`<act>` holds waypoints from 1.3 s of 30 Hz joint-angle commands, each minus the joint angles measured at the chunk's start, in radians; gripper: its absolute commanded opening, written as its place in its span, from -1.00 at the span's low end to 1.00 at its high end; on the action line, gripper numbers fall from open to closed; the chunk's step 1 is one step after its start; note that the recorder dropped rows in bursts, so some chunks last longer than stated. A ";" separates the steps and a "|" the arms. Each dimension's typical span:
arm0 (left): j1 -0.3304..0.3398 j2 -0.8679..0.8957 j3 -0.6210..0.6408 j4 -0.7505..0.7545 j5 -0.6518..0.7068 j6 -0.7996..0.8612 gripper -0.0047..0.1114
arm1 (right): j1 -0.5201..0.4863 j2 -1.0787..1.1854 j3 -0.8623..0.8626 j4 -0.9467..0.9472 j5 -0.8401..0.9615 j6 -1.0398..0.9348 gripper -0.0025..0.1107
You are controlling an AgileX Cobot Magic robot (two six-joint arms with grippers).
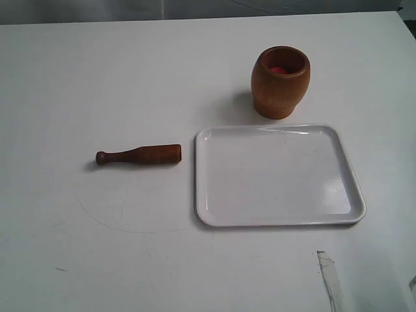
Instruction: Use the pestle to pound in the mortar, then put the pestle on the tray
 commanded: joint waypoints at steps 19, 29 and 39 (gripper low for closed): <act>-0.008 -0.001 0.001 -0.007 -0.003 -0.008 -0.92 | -0.006 -0.003 0.003 0.195 -0.130 0.006 -0.96; -0.008 -0.001 0.001 -0.007 -0.003 -0.008 -0.92 | -0.004 -0.003 -0.009 0.334 -0.245 0.012 -0.96; -0.008 -0.001 0.001 -0.007 -0.003 -0.008 -0.92 | 0.027 0.135 -0.443 0.193 0.041 -0.079 -0.96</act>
